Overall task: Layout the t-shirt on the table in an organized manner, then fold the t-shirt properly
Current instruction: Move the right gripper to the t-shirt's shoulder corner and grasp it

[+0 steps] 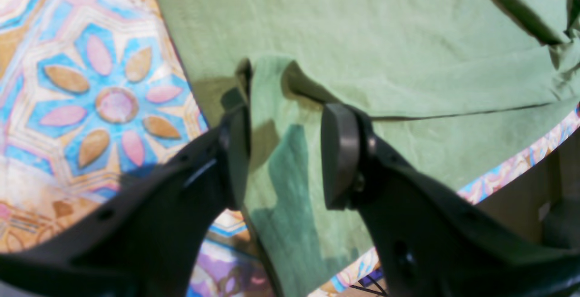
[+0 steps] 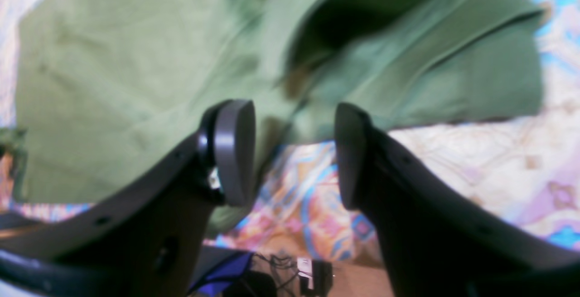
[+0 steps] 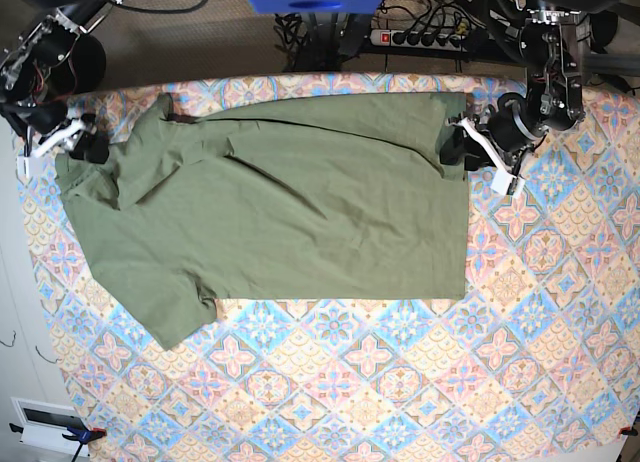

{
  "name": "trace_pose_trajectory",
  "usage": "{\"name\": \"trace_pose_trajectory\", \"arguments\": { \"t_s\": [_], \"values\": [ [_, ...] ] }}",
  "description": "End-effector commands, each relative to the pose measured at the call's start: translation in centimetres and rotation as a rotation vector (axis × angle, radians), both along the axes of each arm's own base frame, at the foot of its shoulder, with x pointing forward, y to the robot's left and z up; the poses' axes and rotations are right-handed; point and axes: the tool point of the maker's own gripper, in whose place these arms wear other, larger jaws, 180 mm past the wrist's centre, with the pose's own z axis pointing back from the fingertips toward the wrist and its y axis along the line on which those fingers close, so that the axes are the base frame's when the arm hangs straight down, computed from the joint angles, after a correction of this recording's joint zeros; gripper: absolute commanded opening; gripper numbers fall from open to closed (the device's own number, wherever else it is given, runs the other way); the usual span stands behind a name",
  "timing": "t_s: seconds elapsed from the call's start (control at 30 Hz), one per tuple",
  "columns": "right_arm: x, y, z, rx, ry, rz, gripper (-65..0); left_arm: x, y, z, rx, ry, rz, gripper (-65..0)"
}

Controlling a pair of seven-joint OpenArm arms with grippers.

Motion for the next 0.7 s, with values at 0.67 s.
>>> {"name": "trace_pose_trajectory", "arguments": {
  "t_s": [0.67],
  "values": [
    [-2.4,10.1,-1.8,0.003,0.113,0.397,-37.1,0.8,0.2,1.2,-0.008,-0.044,-0.003,-39.3]
  ]
}}
